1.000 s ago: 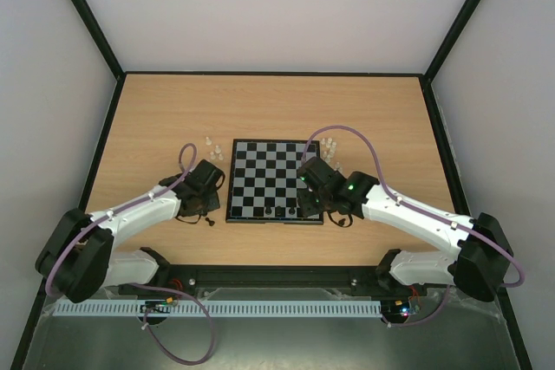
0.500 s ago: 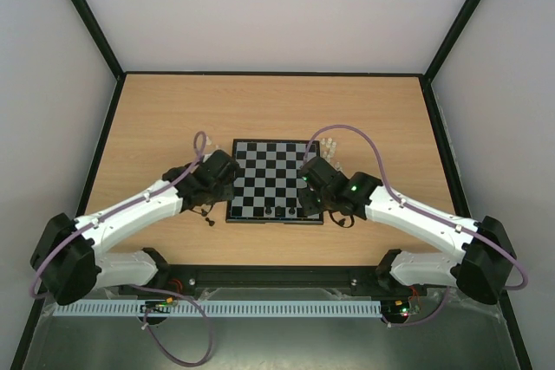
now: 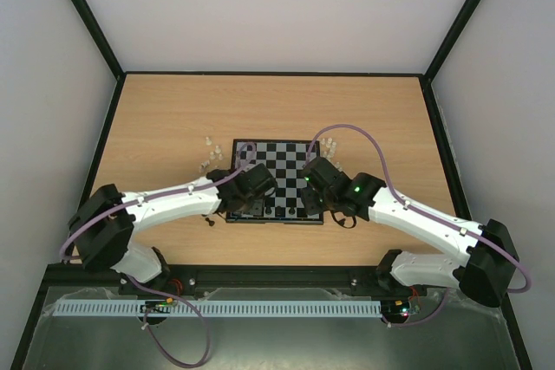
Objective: Set up the chess pieces on the board
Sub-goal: Place the chess piece on the chessboard, then pick up the chess piece at the center of the board.
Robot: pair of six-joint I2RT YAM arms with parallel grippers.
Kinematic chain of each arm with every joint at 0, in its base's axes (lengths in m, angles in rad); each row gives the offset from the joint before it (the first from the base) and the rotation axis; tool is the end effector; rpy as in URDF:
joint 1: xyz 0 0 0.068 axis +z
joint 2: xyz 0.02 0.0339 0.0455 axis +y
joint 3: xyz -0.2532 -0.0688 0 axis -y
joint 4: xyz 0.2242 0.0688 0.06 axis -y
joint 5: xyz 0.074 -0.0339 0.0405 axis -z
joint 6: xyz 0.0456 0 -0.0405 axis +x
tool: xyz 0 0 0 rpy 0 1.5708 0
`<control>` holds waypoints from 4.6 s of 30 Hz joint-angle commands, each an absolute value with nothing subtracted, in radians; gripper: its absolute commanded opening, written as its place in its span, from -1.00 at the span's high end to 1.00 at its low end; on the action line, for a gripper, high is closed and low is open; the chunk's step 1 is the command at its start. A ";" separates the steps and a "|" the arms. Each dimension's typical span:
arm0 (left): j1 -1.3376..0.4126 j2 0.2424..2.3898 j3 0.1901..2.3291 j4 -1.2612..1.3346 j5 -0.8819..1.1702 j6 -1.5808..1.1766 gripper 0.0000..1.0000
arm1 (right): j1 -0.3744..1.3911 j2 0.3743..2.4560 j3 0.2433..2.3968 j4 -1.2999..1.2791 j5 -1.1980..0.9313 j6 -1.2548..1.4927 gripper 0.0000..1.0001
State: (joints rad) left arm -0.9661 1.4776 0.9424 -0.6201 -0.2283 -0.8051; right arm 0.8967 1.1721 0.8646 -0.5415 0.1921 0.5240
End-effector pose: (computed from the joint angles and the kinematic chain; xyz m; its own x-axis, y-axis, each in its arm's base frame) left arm 0.1607 -0.2144 0.1945 -0.9007 0.0683 -0.4290 0.1444 0.9785 -0.1475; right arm 0.1516 0.1758 0.2470 -0.7500 -0.1519 -0.6438 -0.3614 0.9093 0.2065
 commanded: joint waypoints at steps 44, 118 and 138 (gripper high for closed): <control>-1.023 1.517 1.022 -0.623 -0.227 -0.818 0.01 | 0.894 1.147 0.862 -0.587 0.218 0.534 0.08; -0.756 1.318 0.653 -0.644 -0.379 -1.302 0.53 | 0.873 1.134 0.793 -0.463 0.075 0.511 -0.37; -0.831 1.267 0.858 -0.796 -0.357 -1.092 0.95 | 0.874 1.128 0.799 -0.474 0.087 0.515 -0.37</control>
